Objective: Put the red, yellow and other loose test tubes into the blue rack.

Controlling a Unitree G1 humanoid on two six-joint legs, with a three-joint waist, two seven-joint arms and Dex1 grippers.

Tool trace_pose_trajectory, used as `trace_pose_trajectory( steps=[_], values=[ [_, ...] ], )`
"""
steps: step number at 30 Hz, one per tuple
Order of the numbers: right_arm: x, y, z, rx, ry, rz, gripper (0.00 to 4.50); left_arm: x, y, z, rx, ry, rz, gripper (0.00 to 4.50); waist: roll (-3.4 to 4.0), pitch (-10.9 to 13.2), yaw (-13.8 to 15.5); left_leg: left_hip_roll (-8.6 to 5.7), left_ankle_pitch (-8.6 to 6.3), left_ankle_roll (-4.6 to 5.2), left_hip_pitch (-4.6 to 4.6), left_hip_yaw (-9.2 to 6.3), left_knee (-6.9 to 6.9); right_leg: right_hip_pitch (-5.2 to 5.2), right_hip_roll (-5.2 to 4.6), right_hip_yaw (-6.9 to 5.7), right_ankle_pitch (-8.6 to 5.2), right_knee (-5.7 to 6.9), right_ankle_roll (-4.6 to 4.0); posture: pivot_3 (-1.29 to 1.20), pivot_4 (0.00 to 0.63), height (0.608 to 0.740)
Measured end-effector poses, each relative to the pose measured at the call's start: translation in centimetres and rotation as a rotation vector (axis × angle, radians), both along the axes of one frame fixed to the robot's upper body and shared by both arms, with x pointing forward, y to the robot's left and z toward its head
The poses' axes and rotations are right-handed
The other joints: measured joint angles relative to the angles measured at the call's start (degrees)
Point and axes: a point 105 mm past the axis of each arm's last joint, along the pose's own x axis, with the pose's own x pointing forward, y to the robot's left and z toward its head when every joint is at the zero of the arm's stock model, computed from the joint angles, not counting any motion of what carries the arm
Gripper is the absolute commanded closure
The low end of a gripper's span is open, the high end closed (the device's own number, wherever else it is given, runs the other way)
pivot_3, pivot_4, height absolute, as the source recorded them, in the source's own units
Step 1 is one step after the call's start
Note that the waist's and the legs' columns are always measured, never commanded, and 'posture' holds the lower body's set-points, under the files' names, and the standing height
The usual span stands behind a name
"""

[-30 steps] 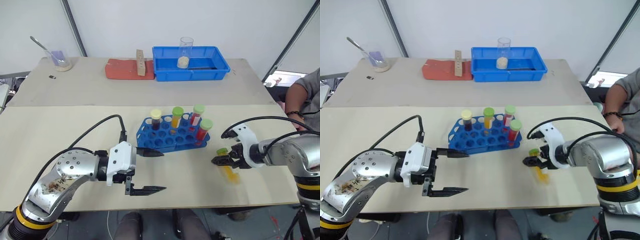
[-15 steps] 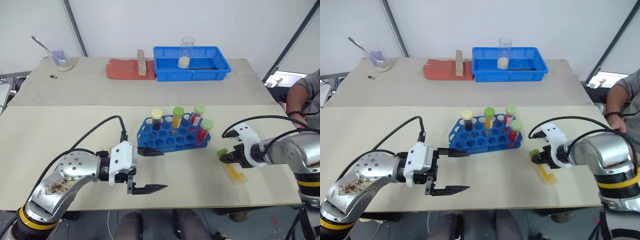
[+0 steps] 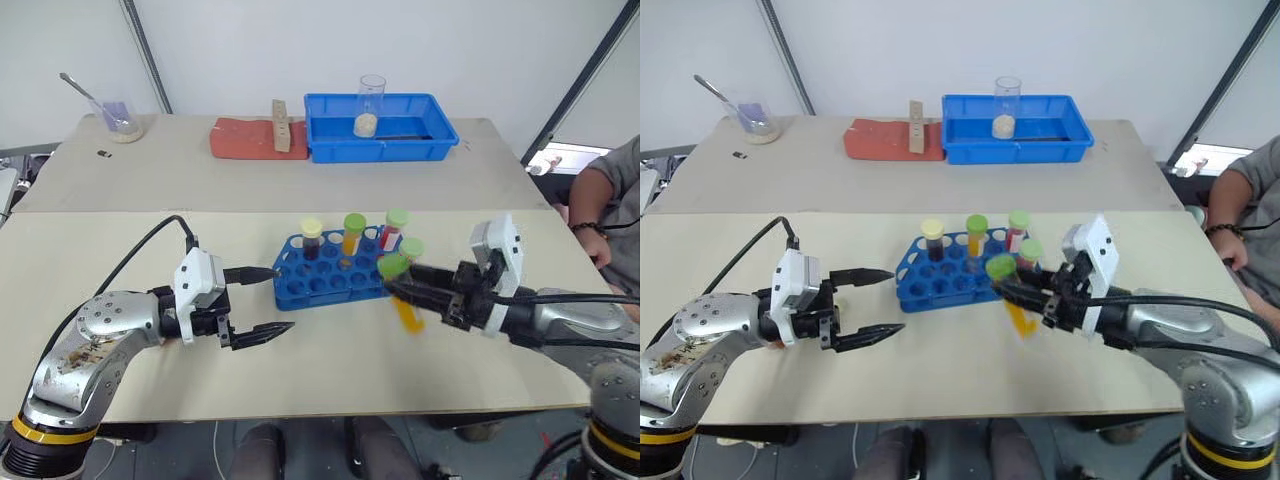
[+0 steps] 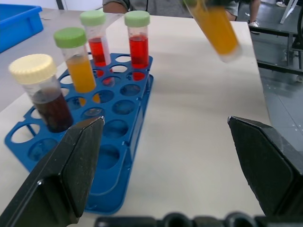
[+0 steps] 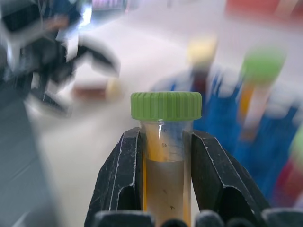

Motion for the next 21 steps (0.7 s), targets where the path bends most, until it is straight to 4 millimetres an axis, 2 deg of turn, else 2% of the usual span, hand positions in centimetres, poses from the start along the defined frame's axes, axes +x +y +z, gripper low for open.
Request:
trace_pose_trajectory(
  steps=[4, 10, 21],
  values=[
    [1.8, 2.2, 0.6, 0.135, -0.105, -0.062, 3.49, 0.1, -0.7, 0.7, 0.005, -0.032, -0.05, 0.0, 0.01, 0.0, 0.01, 0.0, 0.0, 0.0, -0.01, 0.0, -0.06, -0.06, 0.01, 0.0, 0.06, 0.05, 0.05, 0.0, 0.15, 0.74],
    [3.6, 4.0, -1.0, 0.21, -0.14, -0.161, 3.49, 0.1, -1.7, 1.1, -0.002, -0.044, -0.093, 0.0, 0.01, 0.0, 0.0, 0.0, 0.0, 0.0, -0.04, 0.02, -0.1, -0.07, 0.0, 0.0, 0.16, 0.05, 0.17, 0.0, 0.15, 0.74],
    [5.2, 3.9, -3.9, 0.207, -0.184, -0.263, 3.49, 0.0, -2.0, 0.9, -0.006, -0.036, -0.103, 0.0, 0.02, 0.0, -0.02, 0.01, 0.0, 0.0, 0.05, 0.01, -0.09, -0.06, 0.02, -0.01, 0.09, 0.16, 0.03, 0.0, 0.15, 0.74]
  ],
)
